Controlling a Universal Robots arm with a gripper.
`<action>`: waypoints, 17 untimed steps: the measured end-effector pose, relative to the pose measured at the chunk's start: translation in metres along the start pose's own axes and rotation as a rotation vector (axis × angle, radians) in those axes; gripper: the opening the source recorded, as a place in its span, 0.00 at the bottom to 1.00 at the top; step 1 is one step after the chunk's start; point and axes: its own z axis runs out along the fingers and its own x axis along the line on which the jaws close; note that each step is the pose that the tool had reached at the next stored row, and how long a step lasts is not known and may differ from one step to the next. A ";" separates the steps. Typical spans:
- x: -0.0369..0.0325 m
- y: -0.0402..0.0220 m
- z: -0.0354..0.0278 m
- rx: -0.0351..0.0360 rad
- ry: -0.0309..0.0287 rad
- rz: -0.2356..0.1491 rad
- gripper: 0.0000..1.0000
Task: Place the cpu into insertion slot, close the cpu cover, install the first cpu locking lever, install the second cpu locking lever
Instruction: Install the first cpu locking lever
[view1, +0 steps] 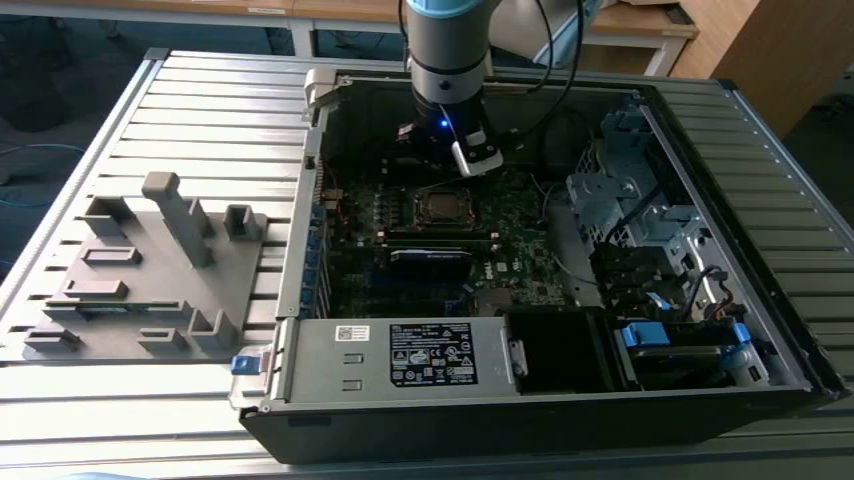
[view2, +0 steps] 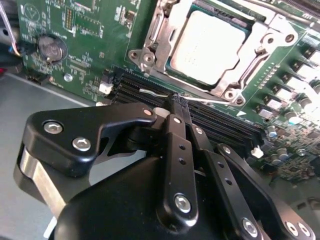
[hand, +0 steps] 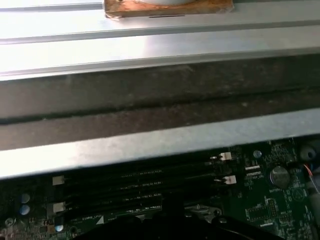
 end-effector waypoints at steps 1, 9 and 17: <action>0.0000 0.0000 0.0001 0.0004 -0.0009 0.004 0.10; 0.0003 0.0000 0.0026 -0.0021 -0.0087 0.004 0.10; 0.0005 0.0001 0.0046 -0.0025 -0.0248 0.023 0.10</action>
